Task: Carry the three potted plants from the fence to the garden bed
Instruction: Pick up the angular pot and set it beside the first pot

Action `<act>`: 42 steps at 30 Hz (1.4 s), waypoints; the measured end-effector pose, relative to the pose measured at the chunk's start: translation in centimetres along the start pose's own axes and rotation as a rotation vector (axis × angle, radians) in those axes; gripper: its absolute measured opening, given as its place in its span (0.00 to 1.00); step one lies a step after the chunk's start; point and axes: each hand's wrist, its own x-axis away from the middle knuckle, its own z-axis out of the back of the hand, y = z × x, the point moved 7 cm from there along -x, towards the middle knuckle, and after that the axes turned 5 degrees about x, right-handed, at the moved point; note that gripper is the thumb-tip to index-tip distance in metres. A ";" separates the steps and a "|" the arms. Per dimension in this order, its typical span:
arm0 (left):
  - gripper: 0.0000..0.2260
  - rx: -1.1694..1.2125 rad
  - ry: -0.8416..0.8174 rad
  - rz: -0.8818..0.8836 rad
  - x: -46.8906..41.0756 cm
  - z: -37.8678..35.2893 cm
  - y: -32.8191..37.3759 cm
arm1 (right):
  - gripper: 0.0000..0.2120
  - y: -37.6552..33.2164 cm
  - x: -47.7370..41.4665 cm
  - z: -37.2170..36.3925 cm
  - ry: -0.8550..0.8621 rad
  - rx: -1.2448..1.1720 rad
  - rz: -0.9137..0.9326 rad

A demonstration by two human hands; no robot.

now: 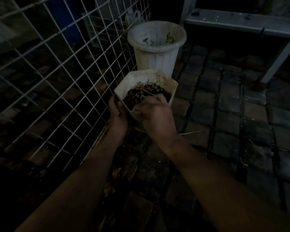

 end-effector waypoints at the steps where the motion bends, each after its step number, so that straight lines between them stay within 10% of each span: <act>1: 0.20 0.048 -0.007 0.007 -0.1 0.0 0.2 | 0.05 -0.3 -0.1 -0.2 -0.036 0.031 0.024; 6: 0.16 0.154 -0.030 -0.005 -0.1 0.0 0.5 | 0.09 -0.4 -0.2 -0.2 -0.090 0.210 0.042; 12: 0.16 0.246 0.043 -0.034 2.8 0.0 0.1 | 0.20 4.1 0.3 2.7 0.091 -0.153 -0.068; 19: 0.55 0.074 -0.124 -0.171 4.2 -2.1 -0.7 | 0.52 12.3 2.3 1.6 -0.003 -0.580 -0.472; 23: 0.60 0.014 -0.065 -0.146 4.1 -3.3 -2.3 | 0.48 13.5 4.6 -2.1 -0.201 -0.916 -0.549; 42: 0.68 -0.008 -0.034 0.027 1.9 -3.4 -5.1 | 0.47 15.7 6.1 -6.1 -0.210 -0.904 -0.742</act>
